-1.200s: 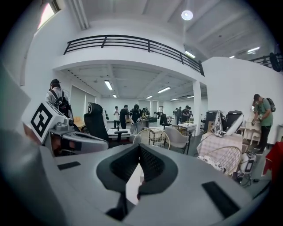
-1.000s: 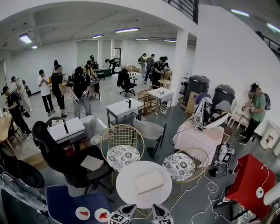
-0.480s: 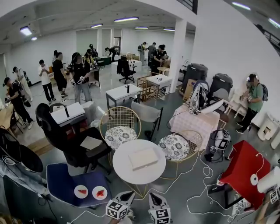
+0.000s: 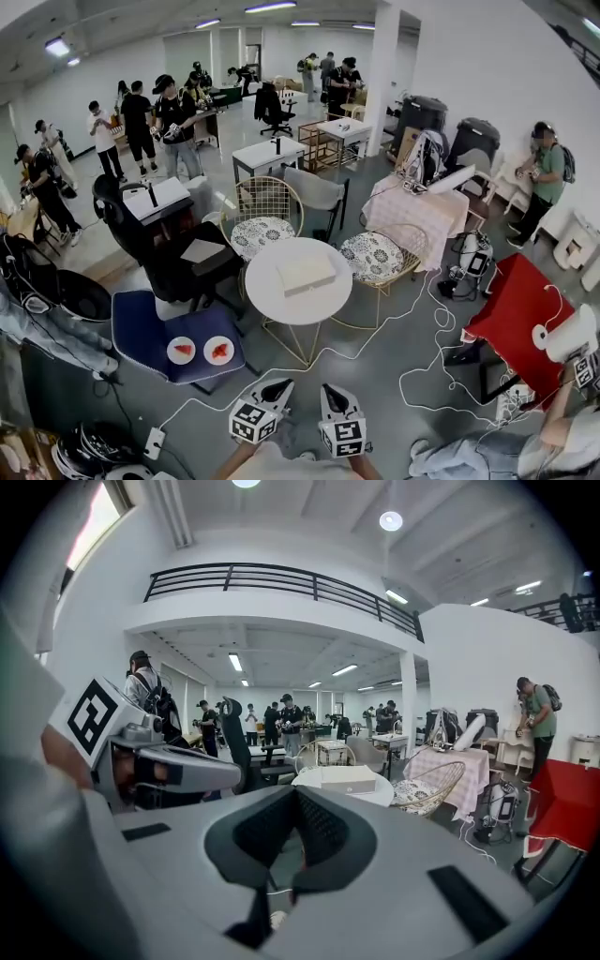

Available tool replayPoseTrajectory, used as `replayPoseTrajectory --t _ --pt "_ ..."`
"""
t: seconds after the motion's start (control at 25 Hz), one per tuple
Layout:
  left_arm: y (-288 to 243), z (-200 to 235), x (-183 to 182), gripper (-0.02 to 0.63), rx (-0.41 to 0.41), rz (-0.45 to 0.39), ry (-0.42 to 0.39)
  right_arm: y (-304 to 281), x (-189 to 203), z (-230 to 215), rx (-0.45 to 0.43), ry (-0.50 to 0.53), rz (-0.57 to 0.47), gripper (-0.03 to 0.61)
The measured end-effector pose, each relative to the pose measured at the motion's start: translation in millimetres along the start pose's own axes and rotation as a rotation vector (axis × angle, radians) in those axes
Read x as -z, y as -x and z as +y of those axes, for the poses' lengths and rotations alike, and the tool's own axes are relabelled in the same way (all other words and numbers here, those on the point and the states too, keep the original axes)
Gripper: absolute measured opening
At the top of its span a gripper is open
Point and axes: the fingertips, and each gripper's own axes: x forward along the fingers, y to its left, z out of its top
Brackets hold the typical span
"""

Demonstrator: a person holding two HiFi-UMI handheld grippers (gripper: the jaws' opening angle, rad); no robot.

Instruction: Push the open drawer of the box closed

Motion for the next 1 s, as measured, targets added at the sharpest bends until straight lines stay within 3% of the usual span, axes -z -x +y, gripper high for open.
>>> replayPoseTrajectory --t 0.24,1.0 --pt "19 -27 1 0.012 -0.008 -0.025 -0.016 32 7 12 -0.007 0.011 -0.012 0.015" --pt "25 -38 0 0.012 -0.017 -0.037 -0.004 44 4 13 -0.007 0.032 -0.014 0.015"
